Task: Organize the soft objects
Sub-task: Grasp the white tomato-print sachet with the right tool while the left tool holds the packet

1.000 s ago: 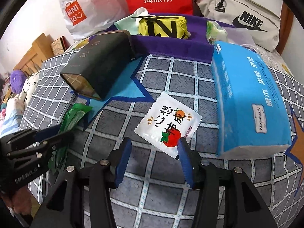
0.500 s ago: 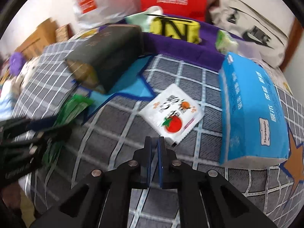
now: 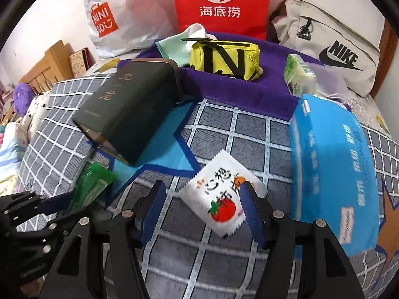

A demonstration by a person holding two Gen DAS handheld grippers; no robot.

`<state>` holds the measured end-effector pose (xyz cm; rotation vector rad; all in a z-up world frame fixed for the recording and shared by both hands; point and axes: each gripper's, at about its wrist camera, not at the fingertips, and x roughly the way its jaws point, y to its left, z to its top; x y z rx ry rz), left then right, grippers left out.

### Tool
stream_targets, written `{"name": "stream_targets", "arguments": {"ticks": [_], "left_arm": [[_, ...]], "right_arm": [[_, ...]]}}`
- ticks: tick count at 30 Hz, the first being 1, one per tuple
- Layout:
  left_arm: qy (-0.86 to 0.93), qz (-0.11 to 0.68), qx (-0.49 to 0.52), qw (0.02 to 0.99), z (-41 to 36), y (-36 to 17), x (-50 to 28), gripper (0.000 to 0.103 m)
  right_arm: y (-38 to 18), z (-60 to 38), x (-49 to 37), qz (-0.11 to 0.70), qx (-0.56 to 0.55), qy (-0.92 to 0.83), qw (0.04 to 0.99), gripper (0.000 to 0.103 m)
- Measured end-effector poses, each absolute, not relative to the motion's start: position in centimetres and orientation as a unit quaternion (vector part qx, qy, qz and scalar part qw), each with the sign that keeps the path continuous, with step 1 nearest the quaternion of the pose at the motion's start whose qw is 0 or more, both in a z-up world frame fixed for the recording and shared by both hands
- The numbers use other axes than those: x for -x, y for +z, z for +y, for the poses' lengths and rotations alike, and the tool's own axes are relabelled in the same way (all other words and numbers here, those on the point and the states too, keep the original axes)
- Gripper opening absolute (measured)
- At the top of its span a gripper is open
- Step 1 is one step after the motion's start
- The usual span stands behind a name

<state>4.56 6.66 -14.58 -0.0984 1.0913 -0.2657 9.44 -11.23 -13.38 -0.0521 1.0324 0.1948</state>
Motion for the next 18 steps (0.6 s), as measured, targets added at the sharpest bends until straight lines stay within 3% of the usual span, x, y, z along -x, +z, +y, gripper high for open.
{"name": "stream_targets", "arguments": {"ticks": [11,13,18], "left_arm": [[-0.124,0.519,0.03,0.845,6.2,-14.6,-4.8,0.033],[-0.123,0.518,0.03,0.846,6.1,-14.6,-4.8,0.033],[-0.122,0.517,0.03,0.847,6.1,-14.6,-4.8,0.033]], "right_arm": [[-15.0,-10.7,-9.6,0.49,0.056,0.078,0.866,0.06],[-14.9,-10.9,-9.3,0.487,0.058,0.083,0.867,0.043],[-14.6,-12.1,-9.0,0.486,0.05,0.087,0.868,0.024]]}}
